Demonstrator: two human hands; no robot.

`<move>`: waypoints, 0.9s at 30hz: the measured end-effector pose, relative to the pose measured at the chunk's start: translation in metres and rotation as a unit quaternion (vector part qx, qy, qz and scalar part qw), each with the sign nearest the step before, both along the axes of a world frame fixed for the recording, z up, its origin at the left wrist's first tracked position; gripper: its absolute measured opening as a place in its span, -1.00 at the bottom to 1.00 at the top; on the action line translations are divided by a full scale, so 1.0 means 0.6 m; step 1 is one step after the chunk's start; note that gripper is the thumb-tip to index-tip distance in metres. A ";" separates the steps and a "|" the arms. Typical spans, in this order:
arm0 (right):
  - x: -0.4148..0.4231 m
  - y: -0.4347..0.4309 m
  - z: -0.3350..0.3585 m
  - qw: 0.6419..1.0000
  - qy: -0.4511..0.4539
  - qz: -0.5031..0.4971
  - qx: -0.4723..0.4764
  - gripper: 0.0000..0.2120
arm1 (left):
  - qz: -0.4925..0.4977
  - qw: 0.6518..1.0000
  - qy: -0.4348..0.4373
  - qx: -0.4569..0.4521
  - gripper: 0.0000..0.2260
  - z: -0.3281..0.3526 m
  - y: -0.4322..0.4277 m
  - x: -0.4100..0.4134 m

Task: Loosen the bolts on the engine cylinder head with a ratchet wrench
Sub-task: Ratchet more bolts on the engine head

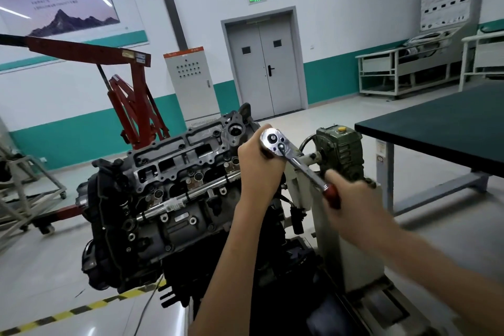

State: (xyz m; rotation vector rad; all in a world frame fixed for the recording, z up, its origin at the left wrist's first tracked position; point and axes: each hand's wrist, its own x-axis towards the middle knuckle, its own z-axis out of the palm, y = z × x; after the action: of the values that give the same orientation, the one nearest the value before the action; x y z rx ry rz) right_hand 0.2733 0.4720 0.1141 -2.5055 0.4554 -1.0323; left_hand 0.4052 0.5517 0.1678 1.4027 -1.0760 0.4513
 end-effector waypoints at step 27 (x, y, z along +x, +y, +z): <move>0.028 0.120 -0.037 0.971 -0.102 0.089 0.199 -0.76 | -0.004 0.999 0.001 -0.032 -0.75 -0.011 -0.007 0.003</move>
State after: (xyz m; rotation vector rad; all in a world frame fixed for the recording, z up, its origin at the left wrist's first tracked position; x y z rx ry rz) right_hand 0.2901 0.5441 0.0917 -2.0216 0.3306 -1.0020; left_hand 0.4071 0.5472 0.1610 1.3430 -1.0567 0.4753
